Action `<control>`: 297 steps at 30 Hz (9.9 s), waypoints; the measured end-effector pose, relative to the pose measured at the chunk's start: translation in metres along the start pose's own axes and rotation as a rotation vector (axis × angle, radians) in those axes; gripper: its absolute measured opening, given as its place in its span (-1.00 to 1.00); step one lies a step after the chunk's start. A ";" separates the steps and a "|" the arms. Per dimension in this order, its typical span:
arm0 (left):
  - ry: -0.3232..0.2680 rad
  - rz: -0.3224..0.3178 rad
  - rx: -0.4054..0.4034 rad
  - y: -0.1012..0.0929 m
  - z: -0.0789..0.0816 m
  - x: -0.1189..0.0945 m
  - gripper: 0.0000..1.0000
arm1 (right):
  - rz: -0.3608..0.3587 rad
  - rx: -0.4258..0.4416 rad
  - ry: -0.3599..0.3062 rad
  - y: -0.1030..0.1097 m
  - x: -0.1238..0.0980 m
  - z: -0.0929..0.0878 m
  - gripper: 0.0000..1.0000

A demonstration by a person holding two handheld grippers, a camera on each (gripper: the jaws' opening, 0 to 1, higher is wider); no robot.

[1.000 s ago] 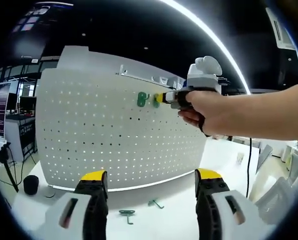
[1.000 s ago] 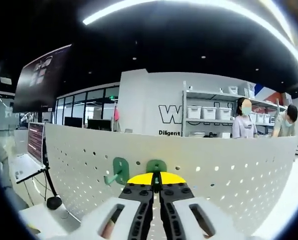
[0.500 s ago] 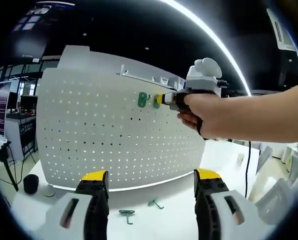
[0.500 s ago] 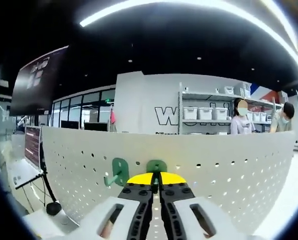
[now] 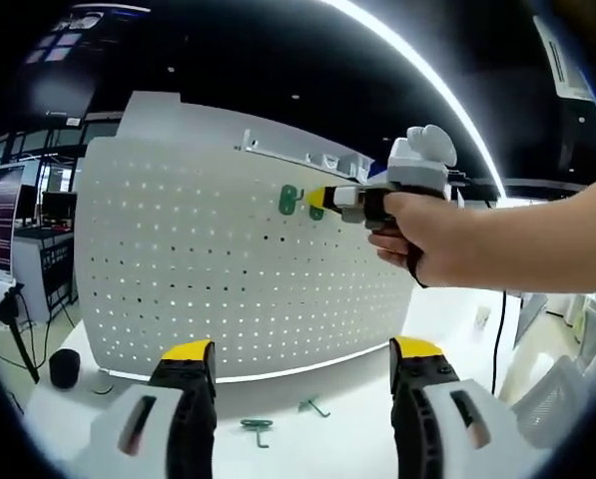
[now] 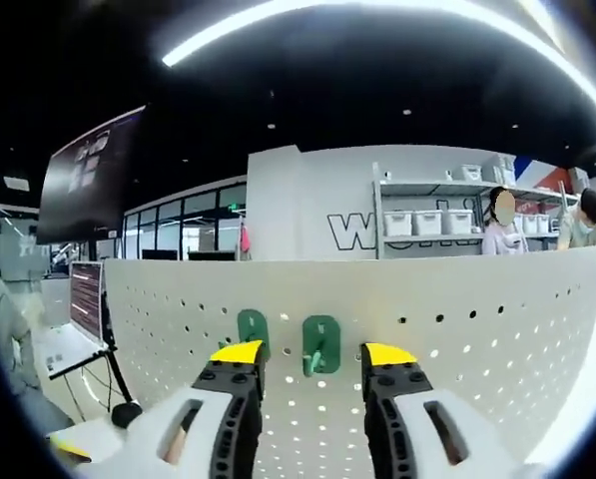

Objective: Insert the hook assembly into the mounting plate slot until the hook locks in place.

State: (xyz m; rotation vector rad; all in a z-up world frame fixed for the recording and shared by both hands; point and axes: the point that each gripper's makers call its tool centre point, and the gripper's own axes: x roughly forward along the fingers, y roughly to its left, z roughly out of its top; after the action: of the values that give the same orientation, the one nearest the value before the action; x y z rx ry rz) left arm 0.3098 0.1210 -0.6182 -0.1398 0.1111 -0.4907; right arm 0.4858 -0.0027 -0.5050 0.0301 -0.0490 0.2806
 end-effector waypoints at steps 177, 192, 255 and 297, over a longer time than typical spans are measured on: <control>0.158 -0.071 0.154 0.048 -0.032 -0.023 0.58 | 0.392 0.037 0.319 -0.050 -0.241 -0.152 0.32; 0.231 -0.127 0.205 0.053 -0.041 -0.012 0.53 | 0.392 0.041 0.338 -0.050 -0.241 -0.156 0.30; 0.800 -0.599 0.737 0.073 -0.146 0.041 0.17 | 0.415 0.034 0.396 -0.045 -0.241 -0.169 0.23; 0.917 -0.852 0.898 0.069 -0.185 0.080 -0.12 | 0.396 0.033 0.423 -0.052 -0.245 -0.174 0.15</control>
State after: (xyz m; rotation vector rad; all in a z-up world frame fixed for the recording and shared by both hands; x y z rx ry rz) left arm 0.3853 0.1231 -0.8172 0.9759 0.7277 -1.3809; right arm 0.2727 -0.1138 -0.6926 -0.0070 0.3742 0.6787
